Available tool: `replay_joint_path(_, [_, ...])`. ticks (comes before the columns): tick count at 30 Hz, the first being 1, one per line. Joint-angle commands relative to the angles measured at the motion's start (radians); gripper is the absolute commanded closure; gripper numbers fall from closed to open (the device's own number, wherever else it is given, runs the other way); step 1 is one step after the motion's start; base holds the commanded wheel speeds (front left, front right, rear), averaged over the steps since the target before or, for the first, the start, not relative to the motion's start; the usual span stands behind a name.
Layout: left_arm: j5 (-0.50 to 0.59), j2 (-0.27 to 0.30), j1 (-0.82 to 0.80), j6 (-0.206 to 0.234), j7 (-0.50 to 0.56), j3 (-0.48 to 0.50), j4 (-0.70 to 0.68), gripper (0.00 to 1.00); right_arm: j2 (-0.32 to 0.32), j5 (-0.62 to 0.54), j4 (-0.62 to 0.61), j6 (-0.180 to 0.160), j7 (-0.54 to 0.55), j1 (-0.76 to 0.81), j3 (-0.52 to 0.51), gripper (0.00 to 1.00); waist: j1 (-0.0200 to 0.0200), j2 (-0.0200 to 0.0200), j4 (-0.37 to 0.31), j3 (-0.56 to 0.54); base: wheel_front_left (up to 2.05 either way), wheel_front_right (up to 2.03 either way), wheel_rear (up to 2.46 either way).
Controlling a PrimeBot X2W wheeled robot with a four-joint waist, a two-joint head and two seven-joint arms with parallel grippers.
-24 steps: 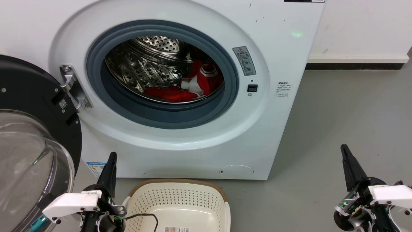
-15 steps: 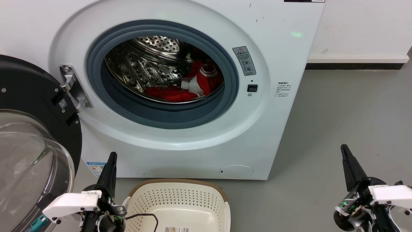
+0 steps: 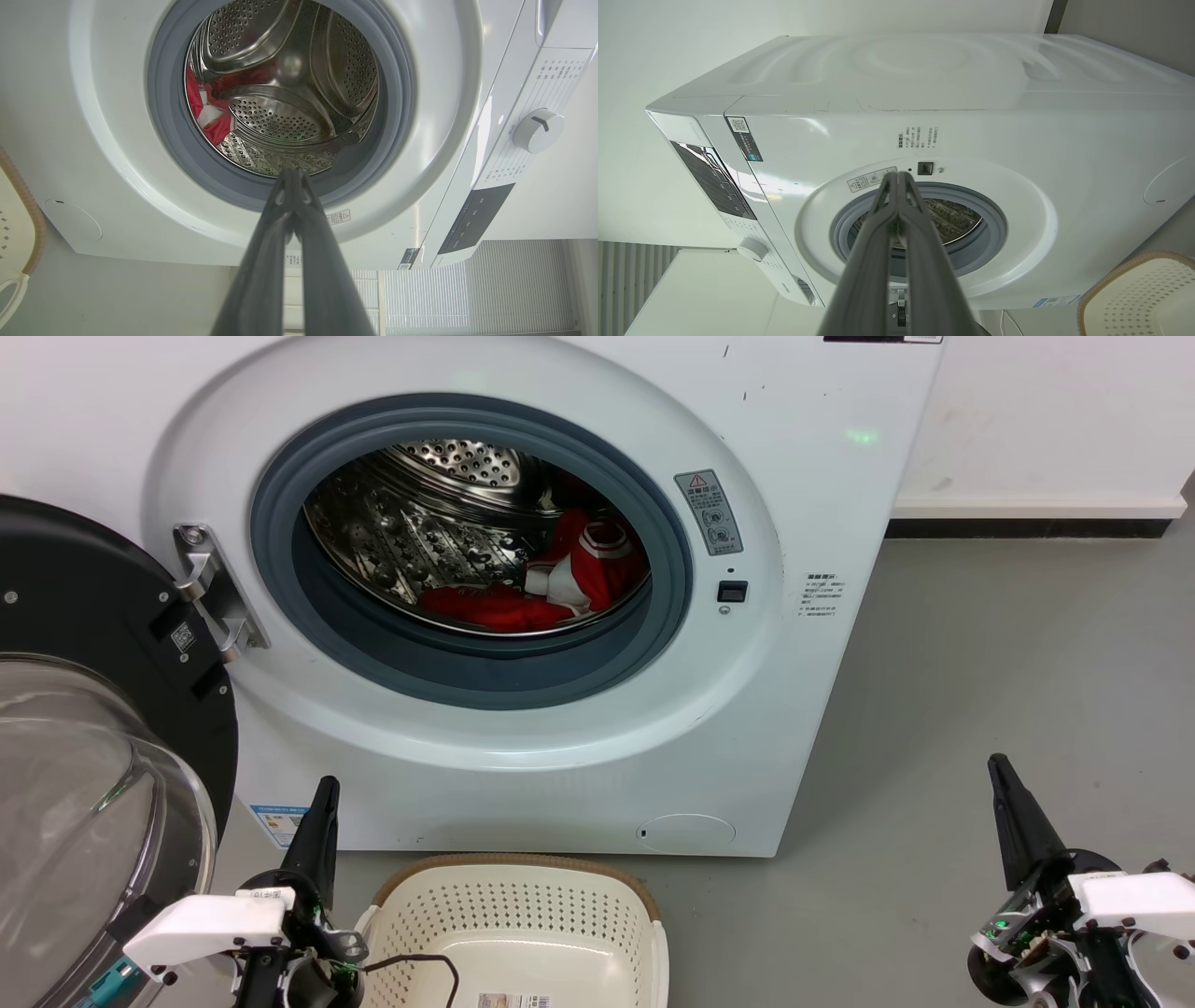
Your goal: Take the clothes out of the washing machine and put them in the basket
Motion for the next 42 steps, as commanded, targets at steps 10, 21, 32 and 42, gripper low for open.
replay_joint_path(10, [0.003,-0.001,0.014,0.0,-0.013,-0.007,0.009,0.0,0.001,-0.004,0.015,0.0,-0.011,0.017,0.004,0.0,0.0,0.0,0.0,0.0,0.0,0.0,0.0])
replay_joint_path(21, [0.207,-0.001,0.029,0.028,-0.067,-0.008,-0.042,0.0,0.001,-0.217,-0.039,0.0,-0.066,0.044,0.007,0.0,0.0,0.0,0.0,0.002,0.0,0.0,0.0])
replay_joint_path(32, [0.441,-0.001,0.049,0.075,-0.115,-0.044,-0.088,0.0,0.001,-0.513,-0.107,0.0,-0.114,0.074,0.034,0.0,0.0,0.0,0.0,0.004,0.0,0.0,0.0])
replay_joint_path(42, [0.604,-0.001,0.066,0.11,-0.154,-0.071,-0.104,0.0,0.001,-0.72,-0.141,0.0,-0.154,0.1,0.052,0.0,0.0,0.0,-0.001,0.004,0.0,0.0,0.0])
